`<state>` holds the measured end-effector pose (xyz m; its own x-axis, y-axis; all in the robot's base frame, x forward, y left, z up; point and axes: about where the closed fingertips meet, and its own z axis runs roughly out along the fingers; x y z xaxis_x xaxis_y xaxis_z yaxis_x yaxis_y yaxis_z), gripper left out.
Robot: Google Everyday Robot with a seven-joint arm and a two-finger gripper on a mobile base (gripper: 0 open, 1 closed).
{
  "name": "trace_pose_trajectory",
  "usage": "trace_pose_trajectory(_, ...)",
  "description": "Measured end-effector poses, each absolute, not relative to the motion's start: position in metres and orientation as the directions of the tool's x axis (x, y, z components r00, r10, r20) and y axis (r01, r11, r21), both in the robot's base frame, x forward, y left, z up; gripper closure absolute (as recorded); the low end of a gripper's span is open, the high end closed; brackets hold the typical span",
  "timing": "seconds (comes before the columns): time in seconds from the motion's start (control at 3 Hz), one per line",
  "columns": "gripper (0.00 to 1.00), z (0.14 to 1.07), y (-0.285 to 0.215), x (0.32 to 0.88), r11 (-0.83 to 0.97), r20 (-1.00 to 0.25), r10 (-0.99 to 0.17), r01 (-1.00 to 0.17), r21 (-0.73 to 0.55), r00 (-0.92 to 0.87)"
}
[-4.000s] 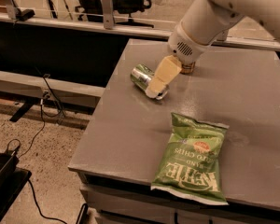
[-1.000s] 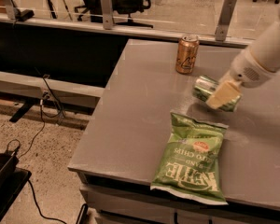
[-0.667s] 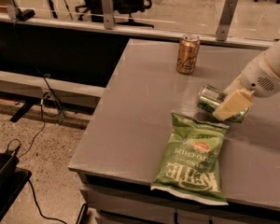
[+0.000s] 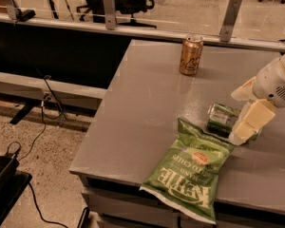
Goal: Move green can near green jalapeno chip bag
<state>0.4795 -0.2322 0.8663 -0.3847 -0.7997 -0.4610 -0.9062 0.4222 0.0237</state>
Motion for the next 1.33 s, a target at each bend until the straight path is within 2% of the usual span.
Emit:
trace_pose_trajectory(0.67,0.00,0.874,-0.233,0.468,0.373,-0.455,-0.825,-0.928,0.009,-0.336)
trace_pose_trajectory(1.33,0.00,0.904,-0.275,0.457,0.422,-0.480,-0.808,-0.904,-0.065,-0.342)
